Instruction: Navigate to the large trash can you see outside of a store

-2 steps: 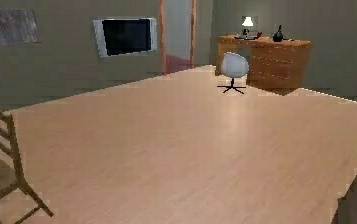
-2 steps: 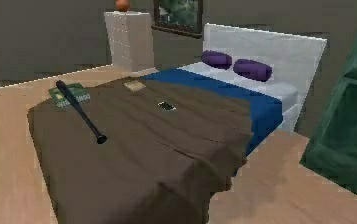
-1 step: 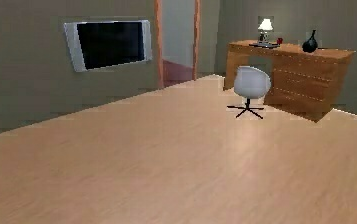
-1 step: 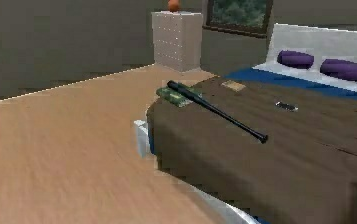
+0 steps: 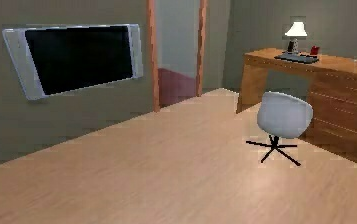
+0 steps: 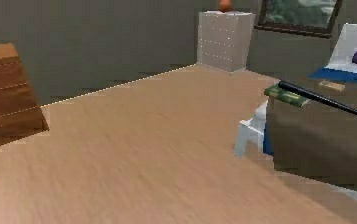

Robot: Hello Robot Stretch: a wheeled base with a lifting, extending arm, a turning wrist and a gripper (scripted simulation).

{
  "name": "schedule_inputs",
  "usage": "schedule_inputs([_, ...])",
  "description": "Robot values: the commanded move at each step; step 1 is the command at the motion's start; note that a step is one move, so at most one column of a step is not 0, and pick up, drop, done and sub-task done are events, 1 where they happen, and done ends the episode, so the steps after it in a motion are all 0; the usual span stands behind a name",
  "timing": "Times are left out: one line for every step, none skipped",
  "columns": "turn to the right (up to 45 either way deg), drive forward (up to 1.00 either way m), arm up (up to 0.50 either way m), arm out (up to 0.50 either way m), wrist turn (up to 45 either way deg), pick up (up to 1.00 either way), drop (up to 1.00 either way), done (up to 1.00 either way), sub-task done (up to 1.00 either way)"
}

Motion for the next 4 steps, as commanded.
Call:
schedule_inputs([3.0,0.00,0.00,0.00,0.0,0.00,0.00,0.00,0.00])
schedule_inputs([0.0,1.00,0.00,0.00,0.0,0.00,0.00,0.00,0.00])
schedule_inputs([0.0,1.00,0.00,0.00,0.0,0.00,0.00,0.00,0.00])
schedule_inputs([0.0,1.00,0.00,0.00,0.0,0.00,0.00,0.00,0.00])
